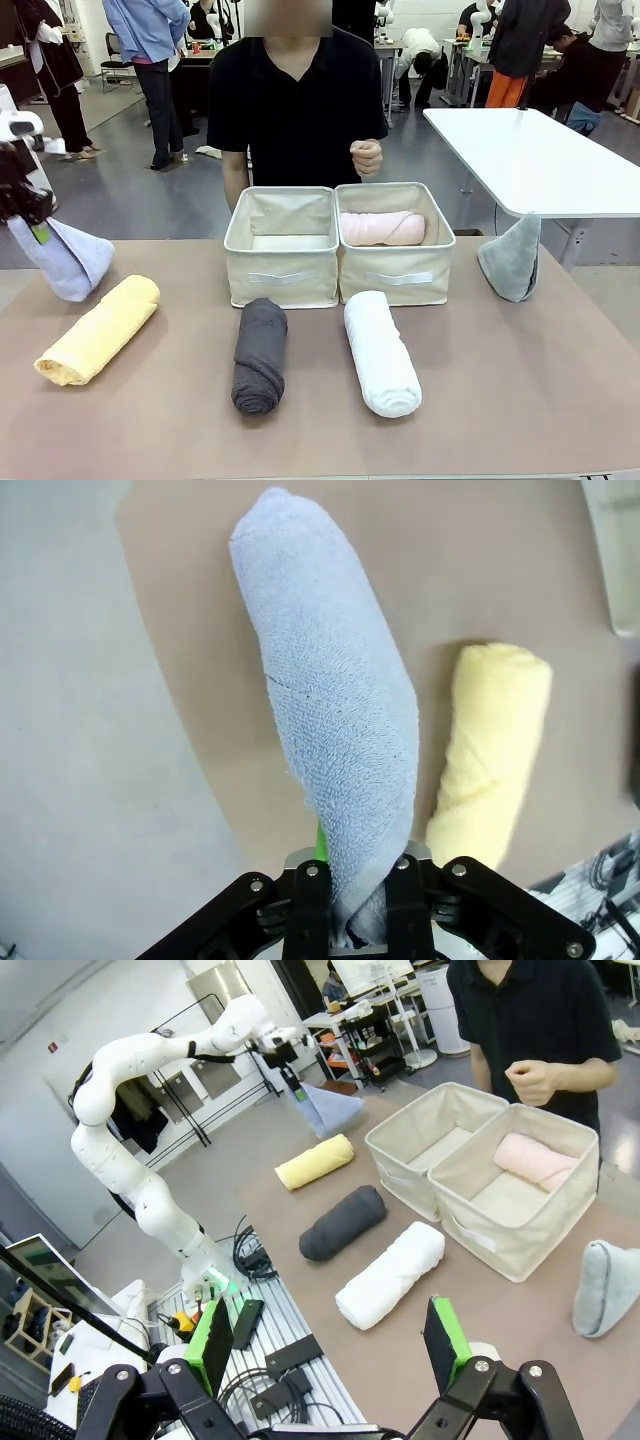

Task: Sort the towels based on their folding style.
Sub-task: Pick up one triangle-folded towel and place it in the left Fabric basket.

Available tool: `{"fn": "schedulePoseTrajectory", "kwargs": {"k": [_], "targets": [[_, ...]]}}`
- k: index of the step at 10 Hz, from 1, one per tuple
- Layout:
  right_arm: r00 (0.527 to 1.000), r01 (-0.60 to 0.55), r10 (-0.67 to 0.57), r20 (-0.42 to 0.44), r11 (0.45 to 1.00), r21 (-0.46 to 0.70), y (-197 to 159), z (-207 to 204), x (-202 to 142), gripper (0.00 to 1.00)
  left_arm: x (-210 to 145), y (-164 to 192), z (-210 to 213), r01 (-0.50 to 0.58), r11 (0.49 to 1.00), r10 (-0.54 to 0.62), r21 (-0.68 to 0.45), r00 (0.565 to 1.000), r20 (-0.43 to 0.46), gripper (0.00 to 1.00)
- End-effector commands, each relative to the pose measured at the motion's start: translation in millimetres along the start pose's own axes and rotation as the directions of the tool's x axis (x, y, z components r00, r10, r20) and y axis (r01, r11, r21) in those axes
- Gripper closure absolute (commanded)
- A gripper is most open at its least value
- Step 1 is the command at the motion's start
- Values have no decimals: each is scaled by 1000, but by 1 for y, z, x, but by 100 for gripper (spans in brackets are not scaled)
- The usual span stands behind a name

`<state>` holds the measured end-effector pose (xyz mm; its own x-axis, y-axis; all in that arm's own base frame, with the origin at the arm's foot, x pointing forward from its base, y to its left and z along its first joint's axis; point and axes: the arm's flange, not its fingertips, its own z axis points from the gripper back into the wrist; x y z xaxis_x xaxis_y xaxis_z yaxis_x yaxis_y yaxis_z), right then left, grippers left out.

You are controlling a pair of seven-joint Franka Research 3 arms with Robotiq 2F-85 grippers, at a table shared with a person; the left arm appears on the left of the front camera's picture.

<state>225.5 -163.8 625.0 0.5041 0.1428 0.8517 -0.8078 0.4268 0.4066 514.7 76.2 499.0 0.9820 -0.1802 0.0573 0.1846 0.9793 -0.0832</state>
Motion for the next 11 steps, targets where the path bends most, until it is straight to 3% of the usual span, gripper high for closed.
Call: {"fn": "schedulePoseTrajectory", "kwargs": {"k": [1, 3, 5, 7, 8, 11], "targets": [[1000, -13, 13, 3, 1000, 18, -1, 1, 3, 0, -32, -9, 91, 66, 996, -65, -53, 998, 20, 100], [1000, -13, 13, 3, 1000, 18, -1, 1, 3, 0, -66, -23, 166, 138, 980, -148, -141, 987, -62, 100], [1000, -13, 13, 3, 1000, 18, -1, 1, 3, 0, -99, -39, 218, 206, 969, -215, -139, 975, -49, 100], [1000, -13, 13, 3, 1000, 18, -1, 1, 3, 0, -123, -41, 230, 270, 946, -274, -178, 962, 0, 100], [1000, -13, 13, 3, 1000, 18, -1, 1, 3, 0, -120, -47, 226, 195, 971, -205, -136, 977, -58, 100], [1000, -13, 13, 3, 1000, 18, -1, 1, 3, 0, -120, -47, 226, 195, 971, -205, -136, 977, -58, 100]]}}
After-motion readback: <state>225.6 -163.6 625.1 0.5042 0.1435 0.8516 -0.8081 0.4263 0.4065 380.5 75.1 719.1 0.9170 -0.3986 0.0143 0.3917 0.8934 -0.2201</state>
